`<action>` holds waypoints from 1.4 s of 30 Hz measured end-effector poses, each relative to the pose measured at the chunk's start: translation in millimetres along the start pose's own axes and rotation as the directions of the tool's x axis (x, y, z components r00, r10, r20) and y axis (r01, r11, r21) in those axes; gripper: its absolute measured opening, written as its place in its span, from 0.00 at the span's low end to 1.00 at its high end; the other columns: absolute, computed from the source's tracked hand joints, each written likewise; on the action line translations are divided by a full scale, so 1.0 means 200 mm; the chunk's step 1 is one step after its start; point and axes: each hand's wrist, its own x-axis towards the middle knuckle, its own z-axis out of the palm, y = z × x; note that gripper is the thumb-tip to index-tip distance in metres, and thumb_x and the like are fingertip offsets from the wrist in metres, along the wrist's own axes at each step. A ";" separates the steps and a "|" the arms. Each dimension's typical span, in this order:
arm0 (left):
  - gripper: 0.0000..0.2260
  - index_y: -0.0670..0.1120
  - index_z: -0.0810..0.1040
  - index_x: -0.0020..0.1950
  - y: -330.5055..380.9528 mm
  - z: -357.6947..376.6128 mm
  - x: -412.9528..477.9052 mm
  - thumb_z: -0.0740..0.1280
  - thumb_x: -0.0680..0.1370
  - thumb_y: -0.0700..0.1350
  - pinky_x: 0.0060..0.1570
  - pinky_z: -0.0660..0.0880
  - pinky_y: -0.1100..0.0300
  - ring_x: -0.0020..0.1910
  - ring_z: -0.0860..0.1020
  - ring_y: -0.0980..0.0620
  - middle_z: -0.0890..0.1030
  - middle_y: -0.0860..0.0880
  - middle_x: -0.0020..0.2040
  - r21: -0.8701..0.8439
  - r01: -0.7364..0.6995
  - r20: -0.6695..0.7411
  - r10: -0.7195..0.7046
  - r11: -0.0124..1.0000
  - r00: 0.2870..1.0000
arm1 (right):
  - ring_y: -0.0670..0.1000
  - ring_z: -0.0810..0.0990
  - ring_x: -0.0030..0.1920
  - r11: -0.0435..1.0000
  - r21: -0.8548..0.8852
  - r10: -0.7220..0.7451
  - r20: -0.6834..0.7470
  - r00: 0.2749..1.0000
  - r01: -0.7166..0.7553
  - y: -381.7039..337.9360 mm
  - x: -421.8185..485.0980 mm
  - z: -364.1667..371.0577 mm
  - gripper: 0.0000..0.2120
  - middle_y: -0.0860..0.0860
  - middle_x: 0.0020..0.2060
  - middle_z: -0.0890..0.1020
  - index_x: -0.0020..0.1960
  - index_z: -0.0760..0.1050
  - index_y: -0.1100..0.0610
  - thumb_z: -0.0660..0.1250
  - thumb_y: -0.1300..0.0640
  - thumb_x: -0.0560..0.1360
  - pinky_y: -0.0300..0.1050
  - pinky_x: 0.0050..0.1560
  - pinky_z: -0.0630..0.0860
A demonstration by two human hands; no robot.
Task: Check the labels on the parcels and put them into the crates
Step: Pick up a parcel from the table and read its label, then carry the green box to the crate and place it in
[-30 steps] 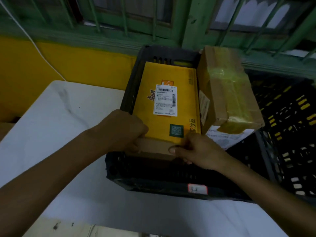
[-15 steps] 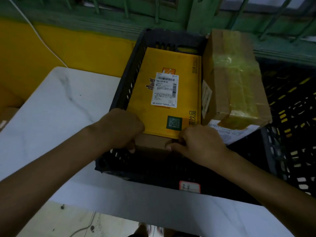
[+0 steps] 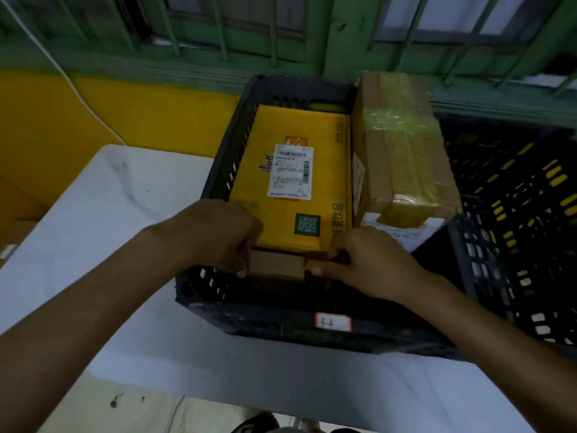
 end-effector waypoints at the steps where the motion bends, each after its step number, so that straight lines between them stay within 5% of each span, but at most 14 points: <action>1: 0.14 0.53 0.78 0.56 -0.01 0.00 0.01 0.72 0.72 0.53 0.49 0.74 0.60 0.50 0.77 0.52 0.79 0.53 0.51 -0.013 -0.024 -0.017 0.024 1.000 1.000 | 0.44 0.77 0.32 1.000 0.025 0.015 -0.036 0.999 -0.014 -0.01 -0.02 -0.01 0.18 0.49 0.31 0.80 0.36 0.79 0.57 0.68 0.43 0.74 0.41 0.30 0.67; 3: 0.15 0.53 0.76 0.57 0.00 -0.03 0.02 0.71 0.73 0.54 0.46 0.72 0.61 0.48 0.75 0.53 0.77 0.54 0.49 0.022 -0.066 -0.043 0.067 0.998 0.997 | 0.46 0.77 0.31 0.991 0.125 0.061 -0.124 0.990 -0.045 -0.03 -0.07 -0.04 0.17 0.50 0.30 0.80 0.35 0.78 0.57 0.66 0.47 0.76 0.43 0.31 0.70; 6: 0.16 0.56 0.74 0.56 0.00 -0.09 0.04 0.67 0.73 0.61 0.39 0.69 0.61 0.41 0.70 0.58 0.76 0.57 0.44 0.003 -0.179 -0.282 0.172 0.984 0.944 | 0.52 0.79 0.33 0.952 0.301 0.119 -0.207 0.971 -0.053 -0.06 -0.15 -0.09 0.16 0.55 0.31 0.81 0.36 0.78 0.59 0.65 0.50 0.77 0.49 0.37 0.75; 11: 0.08 0.50 0.79 0.52 0.11 -0.12 0.07 0.63 0.79 0.51 0.41 0.75 0.53 0.43 0.77 0.51 0.81 0.52 0.47 -0.193 -0.446 -0.554 0.278 0.874 0.785 | 0.55 0.81 0.37 0.908 0.407 0.279 -0.426 0.861 -0.093 -0.09 -0.32 -0.11 0.14 0.57 0.34 0.82 0.38 0.79 0.59 0.65 0.52 0.78 0.54 0.41 0.78; 14: 0.09 0.46 0.79 0.52 0.24 -0.16 0.08 0.59 0.81 0.45 0.43 0.75 0.47 0.45 0.78 0.46 0.82 0.46 0.48 -0.200 -0.578 -0.571 0.385 0.791 0.725 | 0.50 0.84 0.39 0.801 0.593 0.443 -0.495 0.748 -0.081 -0.08 -0.47 -0.13 0.12 0.51 0.36 0.85 0.38 0.80 0.56 0.65 0.54 0.78 0.49 0.43 0.81; 17: 0.08 0.47 0.78 0.50 0.41 -0.24 0.09 0.60 0.82 0.44 0.40 0.73 0.55 0.40 0.77 0.51 0.82 0.46 0.46 -0.166 -0.682 -0.573 0.493 0.713 0.655 | 0.47 0.85 0.39 0.737 0.672 0.537 -0.523 0.662 -0.067 -0.05 -0.65 -0.14 0.12 0.50 0.36 0.85 0.40 0.80 0.58 0.65 0.54 0.79 0.43 0.41 0.81; 20: 0.07 0.48 0.77 0.51 0.65 -0.31 0.07 0.60 0.82 0.45 0.42 0.71 0.53 0.42 0.78 0.46 0.82 0.48 0.47 -0.141 -0.780 -0.546 0.609 0.610 0.575 | 0.45 0.84 0.39 0.696 0.718 0.597 -0.559 0.576 -0.024 -0.03 -0.87 -0.14 0.12 0.49 0.35 0.85 0.41 0.80 0.61 0.66 0.53 0.78 0.37 0.40 0.79; 23: 0.08 0.49 0.78 0.53 0.96 -0.35 0.04 0.60 0.82 0.48 0.38 0.71 0.51 0.40 0.77 0.54 0.81 0.50 0.45 -0.061 -0.848 -0.475 0.732 0.527 0.489 | 0.43 0.82 0.37 0.693 0.720 0.639 -0.599 0.483 -0.025 -0.01 -1.14 -0.13 0.09 0.48 0.35 0.85 0.40 0.80 0.57 0.67 0.54 0.77 0.38 0.41 0.78; 27: 0.07 0.51 0.79 0.52 1.53 -0.32 -0.03 0.62 0.80 0.49 0.39 0.74 0.54 0.40 0.77 0.56 0.80 0.55 0.43 0.078 -0.903 -0.370 0.853 0.424 0.368 | 0.49 0.80 0.39 0.685 0.719 0.712 -0.630 0.310 -0.112 0.05 -1.63 -0.10 0.09 0.60 0.39 0.84 0.43 0.80 0.63 0.66 0.59 0.77 0.42 0.41 0.76; 37: 0.07 0.51 0.80 0.54 3.30 0.12 -0.59 0.65 0.78 0.49 0.48 0.77 0.54 0.45 0.79 0.55 0.82 0.53 0.48 0.037 -0.999 -0.219 0.975 -0.018 -0.025 | 0.47 0.83 0.41 0.503 0.839 0.804 -0.542 -0.245 -0.207 0.11 -3.28 0.11 0.08 0.54 0.40 0.85 0.44 0.81 0.58 0.65 0.55 0.78 0.47 0.47 0.79; 39: 0.09 0.52 0.78 0.57 3.56 0.22 -0.69 0.65 0.78 0.47 0.49 0.77 0.57 0.49 0.78 0.57 0.80 0.56 0.50 -0.102 -0.992 -0.273 0.961 -0.080 -0.049 | 0.47 0.83 0.46 0.489 0.855 0.783 -0.518 -0.344 -0.173 0.12 -3.52 0.17 0.08 0.52 0.44 0.85 0.47 0.80 0.54 0.65 0.53 0.78 0.46 0.49 0.79; 42: 0.14 0.54 0.73 0.66 3.95 0.34 -0.82 0.63 0.80 0.49 0.51 0.70 0.71 0.61 0.73 0.60 0.75 0.58 0.59 -0.504 -0.860 -0.242 0.969 -0.085 0.046 | 0.43 0.80 0.53 0.492 0.866 0.751 -0.472 -0.462 -0.087 0.14 -3.85 0.24 0.08 0.44 0.50 0.83 0.53 0.78 0.46 0.62 0.47 0.78 0.42 0.52 0.78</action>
